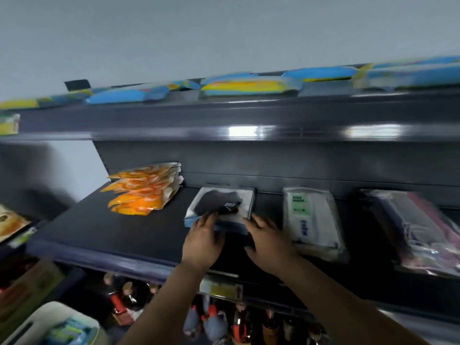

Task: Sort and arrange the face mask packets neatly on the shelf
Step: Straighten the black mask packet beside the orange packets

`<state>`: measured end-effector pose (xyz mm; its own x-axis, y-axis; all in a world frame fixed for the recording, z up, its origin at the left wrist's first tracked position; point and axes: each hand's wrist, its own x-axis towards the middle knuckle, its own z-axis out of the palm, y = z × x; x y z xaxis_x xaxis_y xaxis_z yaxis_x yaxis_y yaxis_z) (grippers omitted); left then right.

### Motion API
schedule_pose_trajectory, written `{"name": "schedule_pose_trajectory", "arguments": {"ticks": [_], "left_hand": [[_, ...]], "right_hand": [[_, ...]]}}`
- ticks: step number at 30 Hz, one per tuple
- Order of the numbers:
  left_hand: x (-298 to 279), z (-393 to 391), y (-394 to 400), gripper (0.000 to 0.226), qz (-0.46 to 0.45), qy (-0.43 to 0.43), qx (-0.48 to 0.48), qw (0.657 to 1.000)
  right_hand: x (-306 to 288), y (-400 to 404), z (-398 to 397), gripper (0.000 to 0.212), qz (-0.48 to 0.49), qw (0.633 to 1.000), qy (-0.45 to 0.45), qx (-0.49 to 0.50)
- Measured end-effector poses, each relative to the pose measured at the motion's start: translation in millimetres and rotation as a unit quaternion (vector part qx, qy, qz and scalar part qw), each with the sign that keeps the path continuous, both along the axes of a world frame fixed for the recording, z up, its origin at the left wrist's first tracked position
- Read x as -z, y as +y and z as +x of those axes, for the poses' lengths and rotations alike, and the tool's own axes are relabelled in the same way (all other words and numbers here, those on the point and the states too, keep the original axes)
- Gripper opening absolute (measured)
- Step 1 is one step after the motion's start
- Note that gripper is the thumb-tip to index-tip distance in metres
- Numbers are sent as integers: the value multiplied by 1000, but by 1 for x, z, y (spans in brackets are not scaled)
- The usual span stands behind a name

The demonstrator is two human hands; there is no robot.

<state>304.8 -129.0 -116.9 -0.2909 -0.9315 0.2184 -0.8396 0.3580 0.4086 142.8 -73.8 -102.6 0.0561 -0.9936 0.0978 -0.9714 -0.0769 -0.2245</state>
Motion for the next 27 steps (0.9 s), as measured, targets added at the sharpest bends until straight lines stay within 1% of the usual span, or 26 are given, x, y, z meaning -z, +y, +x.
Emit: {"name": "schedule_pose_trajectory", "arguments": {"ticks": [3,5,6,8,9,10,11,12,14,15,17,19,21,23,24,25,27], "left_hand": [[11,29,-20,60,18,-45,12,999],[17,41,-33,60,27,-75,42,996],[19,47,-39,60,29,-89,57,994],[20,58,-48,59,29,-105,82,991],[20,65,-51,59,29,-105,92,990],[19,73,-54,62,27,-99,100,990],[17,83,-56,65,21,-79,104,991],[14,94,-58,65,-3,-52,107,993],[7,121,-67,54,-88,21,105,990],[2,138,-73,50,-122,67,97,985],[-15,173,-88,46,-156,134,75,976],[-35,206,-107,46,-184,171,49,967],[-48,234,-131,54,-176,159,25,971],[-52,253,-153,68,-137,134,2,981],[-52,260,-163,72,-114,126,-8,986],[-52,266,-172,72,-88,115,-18,989],[-46,274,-186,62,-37,89,-35,995]], "right_hand": [[12,-23,29,72,15,995,95,-1],[17,-36,49,82,17,991,132,-11],[20,-44,56,87,18,989,143,7],[25,-58,68,87,1,985,167,33],[25,-63,74,86,7,984,174,38],[20,-66,80,83,36,984,168,43],[18,-69,86,78,30,987,150,43],[18,-73,90,73,27,987,150,45],[9,-81,104,64,14,993,100,56],[3,-87,115,60,-14,996,68,62],[-12,-104,141,57,-62,994,-52,78],[-26,-125,168,56,-83,978,-175,75],[-38,-145,193,57,-102,960,-248,78],[-46,-163,215,56,-111,951,-279,70],[-47,-170,224,55,-108,954,-274,62],[-48,-178,232,55,-100,959,-260,55],[-47,-189,243,53,-80,970,-222,52]]}}
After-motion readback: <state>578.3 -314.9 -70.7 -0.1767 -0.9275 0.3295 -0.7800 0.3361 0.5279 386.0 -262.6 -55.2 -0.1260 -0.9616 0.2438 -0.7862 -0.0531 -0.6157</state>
